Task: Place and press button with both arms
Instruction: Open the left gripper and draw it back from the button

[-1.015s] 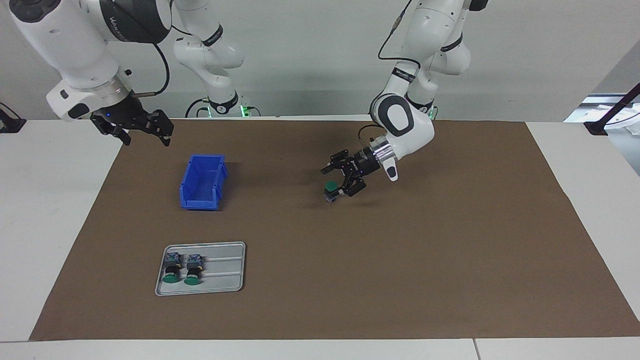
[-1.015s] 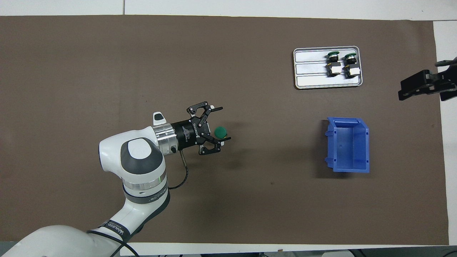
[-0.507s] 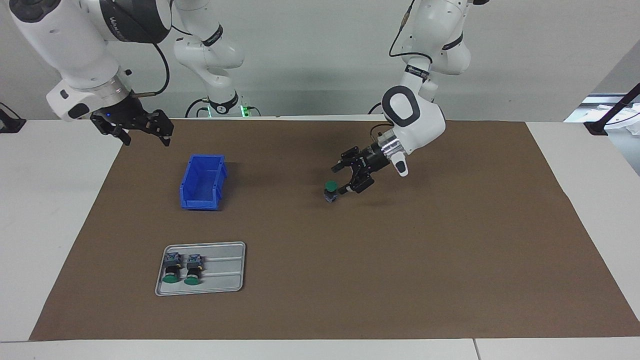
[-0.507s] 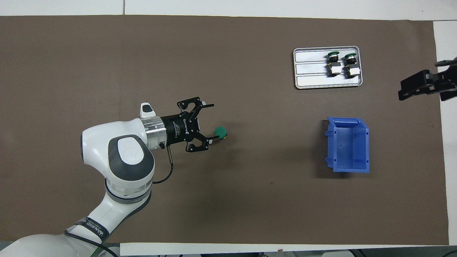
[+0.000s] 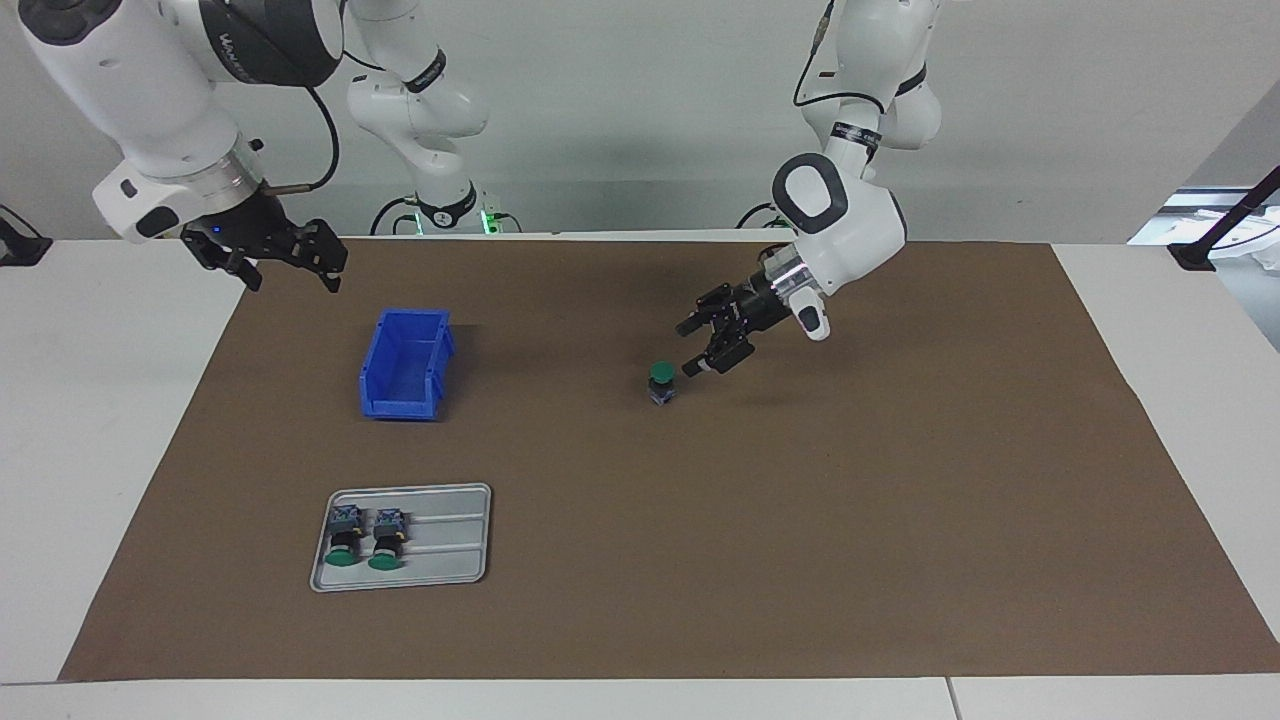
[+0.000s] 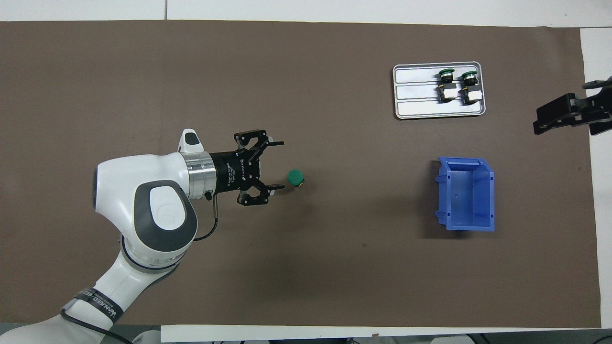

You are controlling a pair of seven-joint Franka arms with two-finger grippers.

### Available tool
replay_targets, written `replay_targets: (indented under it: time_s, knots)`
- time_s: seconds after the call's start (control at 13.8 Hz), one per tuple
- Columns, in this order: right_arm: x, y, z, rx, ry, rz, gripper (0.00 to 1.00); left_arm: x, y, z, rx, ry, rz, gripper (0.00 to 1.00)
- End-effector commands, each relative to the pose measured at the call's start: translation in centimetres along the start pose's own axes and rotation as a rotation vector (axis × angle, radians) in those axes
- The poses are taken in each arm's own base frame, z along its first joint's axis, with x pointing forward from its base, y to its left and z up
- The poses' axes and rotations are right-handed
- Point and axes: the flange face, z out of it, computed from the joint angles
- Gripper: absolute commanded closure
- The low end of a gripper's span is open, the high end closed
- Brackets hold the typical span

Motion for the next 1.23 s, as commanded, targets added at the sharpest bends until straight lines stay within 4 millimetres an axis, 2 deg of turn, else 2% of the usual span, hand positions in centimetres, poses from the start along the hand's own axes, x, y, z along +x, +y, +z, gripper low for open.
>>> replay_targets:
  time_s: [0.0,0.14,0.29,0.58,0.72,1.16]
  knots:
    - [-0.8,0.1,0.0,0.007,0.002,-0.018,0.02,0.1,1.3,-4.2,0.136,0.052,0.022,0.00]
    - [-0.8,0.1,0.0,0.007,0.002,-0.018,0.02,-0.6,1.8,-5.1,0.164,0.126,-0.011,0.00]
    - [-0.8,0.2,0.0,0.007,0.002,-0.018,0.02,-0.9,1.7,-5.4,0.199,0.167,0.036,0.00]
    - [-0.8,0.1,0.0,0.009,0.002,-0.018,0.02,-1.4,2.0,-6.2,0.347,0.360,0.252,0.00]
    - [-0.8,0.1,0.0,0.007,0.002,-0.018,0.02,-2.5,2.2,-6.4,0.408,0.410,0.329,0.00]
    - [-0.8,0.1,0.0,0.009,0.002,-0.020,0.02,-3.7,2.5,-6.7,0.548,0.507,0.665,0.00]
